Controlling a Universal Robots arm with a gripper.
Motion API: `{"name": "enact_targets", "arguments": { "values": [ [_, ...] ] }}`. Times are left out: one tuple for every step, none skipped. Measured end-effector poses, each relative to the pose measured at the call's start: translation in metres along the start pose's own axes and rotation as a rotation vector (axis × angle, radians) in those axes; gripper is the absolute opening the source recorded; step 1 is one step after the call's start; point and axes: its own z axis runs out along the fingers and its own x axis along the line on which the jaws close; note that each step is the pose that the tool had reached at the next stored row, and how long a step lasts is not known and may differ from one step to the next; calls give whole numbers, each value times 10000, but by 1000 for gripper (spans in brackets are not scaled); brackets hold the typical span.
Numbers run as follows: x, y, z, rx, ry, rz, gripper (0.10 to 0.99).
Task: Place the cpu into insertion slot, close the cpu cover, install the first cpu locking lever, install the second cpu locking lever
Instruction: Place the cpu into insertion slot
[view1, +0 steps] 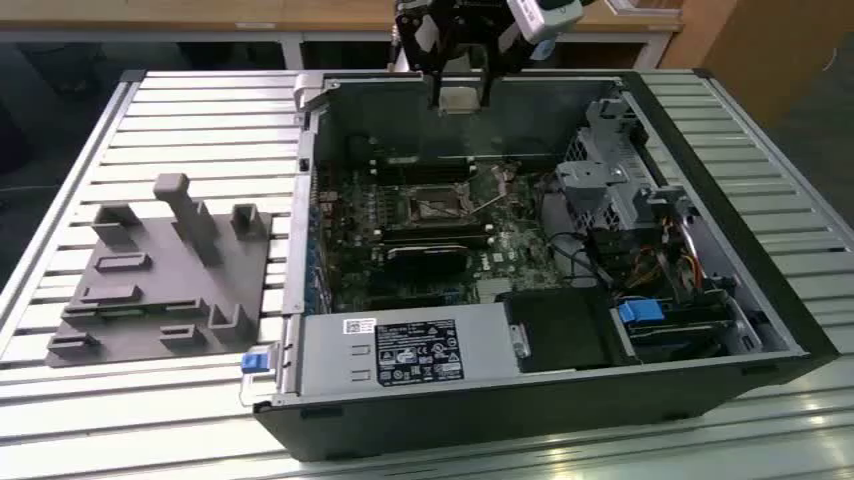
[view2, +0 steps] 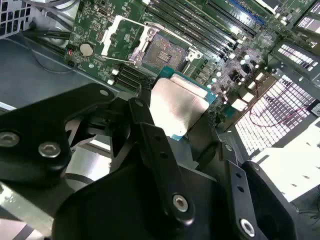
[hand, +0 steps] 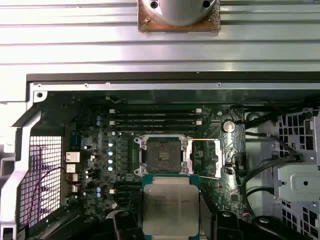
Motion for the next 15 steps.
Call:
{"name": "enact_targets", "arguments": {
  "values": [
    [0,0,0,0,0,1,541],
    [0,0,0,0,0,0,541],
    [0,0,0,0,0,1,541],
    [0,0,0,0,0,1,541],
    [0,0,0,0,0,1,541],
    [0,0,0,0,0,1,541],
    [0,0,0,0,0,1,541],
    [0,0,0,0,0,1,541],
    [0,0,0,0,0,0,541],
    [0,0,0,1,0,3,541],
    [0,0,0,1,-1,13,541],
    [0,0,0,1,-3,36,541],
    [0,0,0,0,-7,79,541],
    [0,0,1,-2,-11,127,541],
    [0,0,1,-2,-15,174,541]
  ]
}}
